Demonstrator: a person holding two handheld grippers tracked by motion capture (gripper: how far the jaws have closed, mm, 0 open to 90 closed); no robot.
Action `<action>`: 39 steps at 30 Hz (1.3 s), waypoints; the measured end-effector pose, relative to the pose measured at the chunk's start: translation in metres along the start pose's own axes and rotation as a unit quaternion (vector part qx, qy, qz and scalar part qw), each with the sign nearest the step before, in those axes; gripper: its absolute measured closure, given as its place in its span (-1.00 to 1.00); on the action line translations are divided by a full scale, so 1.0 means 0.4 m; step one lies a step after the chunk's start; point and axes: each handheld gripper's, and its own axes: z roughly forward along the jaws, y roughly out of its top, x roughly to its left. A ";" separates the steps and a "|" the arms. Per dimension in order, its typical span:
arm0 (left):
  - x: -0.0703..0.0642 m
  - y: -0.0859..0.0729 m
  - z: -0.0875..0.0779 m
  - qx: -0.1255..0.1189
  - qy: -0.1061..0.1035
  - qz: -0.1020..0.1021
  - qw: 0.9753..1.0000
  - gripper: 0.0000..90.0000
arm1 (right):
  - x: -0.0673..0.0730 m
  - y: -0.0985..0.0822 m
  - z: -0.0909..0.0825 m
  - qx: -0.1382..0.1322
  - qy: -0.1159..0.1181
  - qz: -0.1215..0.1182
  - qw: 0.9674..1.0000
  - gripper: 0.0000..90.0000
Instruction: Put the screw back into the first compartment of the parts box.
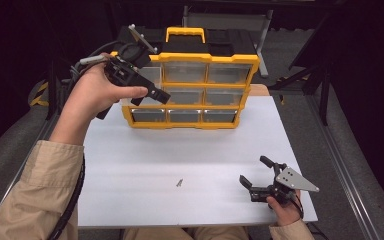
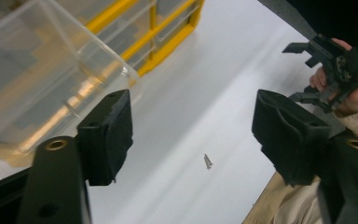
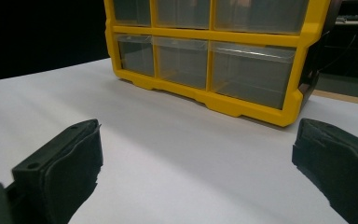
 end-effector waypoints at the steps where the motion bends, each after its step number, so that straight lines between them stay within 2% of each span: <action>1: -0.004 -0.006 0.006 0.000 -0.003 0.005 1.000 -0.42 | 0.000 0.000 0.000 0.001 -0.001 -0.002 1.000 -0.96; 7: -0.016 -0.036 0.046 -0.005 -0.013 0.021 1.000 -0.57 | 0.000 0.000 0.000 0.001 -0.001 0.000 1.000 -0.96; 14: -0.037 -0.084 0.108 -0.014 -0.028 0.042 0.999 -0.61 | 0.000 0.000 0.000 0.001 0.000 -0.001 1.000 -0.96; 20: -0.050 -0.131 0.168 -0.015 -0.039 0.050 0.998 -0.65 | 0.002 0.000 0.000 0.001 0.000 -0.001 1.000 -0.96; 27: -0.042 -0.178 0.234 -0.010 -0.044 0.043 0.998 -0.69 | 0.002 0.001 0.000 0.000 0.001 -0.001 1.000 -0.96; 39: -0.049 -0.262 0.349 -0.003 -0.053 0.036 0.998 -0.70 | 0.002 0.000 0.001 0.001 0.002 -0.004 1.000 -0.96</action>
